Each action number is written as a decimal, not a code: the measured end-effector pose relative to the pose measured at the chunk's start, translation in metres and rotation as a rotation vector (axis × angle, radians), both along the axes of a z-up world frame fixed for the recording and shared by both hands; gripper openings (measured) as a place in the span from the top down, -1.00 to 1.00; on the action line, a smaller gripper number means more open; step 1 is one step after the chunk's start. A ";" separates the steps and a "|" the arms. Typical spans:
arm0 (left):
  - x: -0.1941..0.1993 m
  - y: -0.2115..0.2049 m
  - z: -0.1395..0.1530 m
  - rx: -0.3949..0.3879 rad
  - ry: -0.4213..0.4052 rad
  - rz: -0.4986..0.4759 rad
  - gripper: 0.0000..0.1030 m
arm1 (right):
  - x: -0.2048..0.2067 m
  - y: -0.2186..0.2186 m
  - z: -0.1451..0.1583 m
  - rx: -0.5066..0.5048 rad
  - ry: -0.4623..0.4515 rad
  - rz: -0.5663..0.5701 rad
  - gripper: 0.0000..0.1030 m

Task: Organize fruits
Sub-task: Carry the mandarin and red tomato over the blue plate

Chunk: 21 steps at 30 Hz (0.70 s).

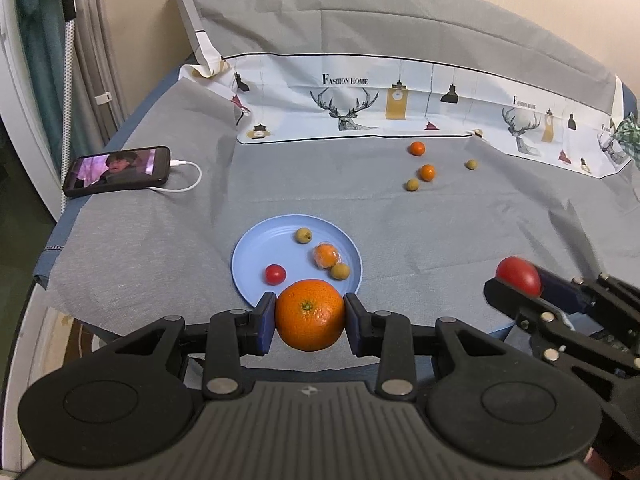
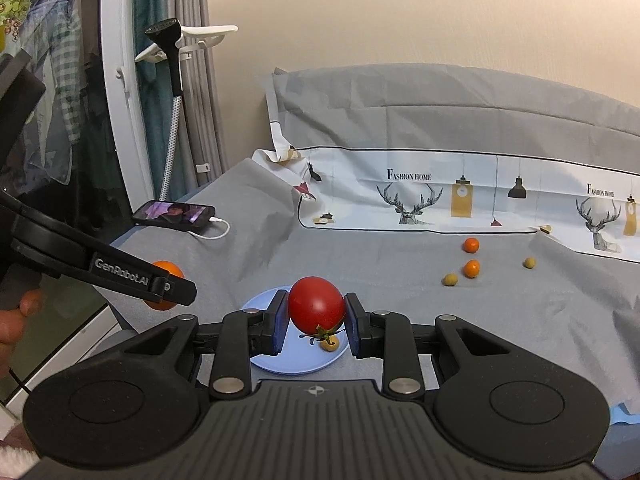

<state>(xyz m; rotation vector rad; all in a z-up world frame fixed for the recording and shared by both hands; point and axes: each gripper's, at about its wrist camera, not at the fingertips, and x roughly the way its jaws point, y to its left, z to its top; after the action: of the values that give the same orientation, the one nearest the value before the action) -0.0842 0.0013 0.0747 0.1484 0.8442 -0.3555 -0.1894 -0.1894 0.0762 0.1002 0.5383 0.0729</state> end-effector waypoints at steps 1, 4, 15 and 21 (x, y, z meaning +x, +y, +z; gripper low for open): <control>0.002 0.000 -0.001 -0.005 0.003 0.001 0.24 | 0.002 0.000 -0.001 -0.001 0.008 -0.002 0.41; 0.007 -0.004 -0.001 -0.015 0.011 0.002 0.24 | 0.005 -0.003 -0.002 -0.012 0.013 -0.015 0.41; 0.022 -0.003 -0.012 -0.033 0.035 0.009 0.24 | 0.016 -0.002 -0.009 -0.029 0.048 -0.027 0.41; 0.037 -0.001 -0.021 -0.029 0.056 0.011 0.24 | 0.031 -0.002 -0.018 -0.031 0.093 -0.034 0.41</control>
<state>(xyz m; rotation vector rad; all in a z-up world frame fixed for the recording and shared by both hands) -0.0467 -0.0001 0.0535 0.1077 0.8948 -0.3629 -0.1584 -0.1913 0.0584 0.0829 0.6300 0.0270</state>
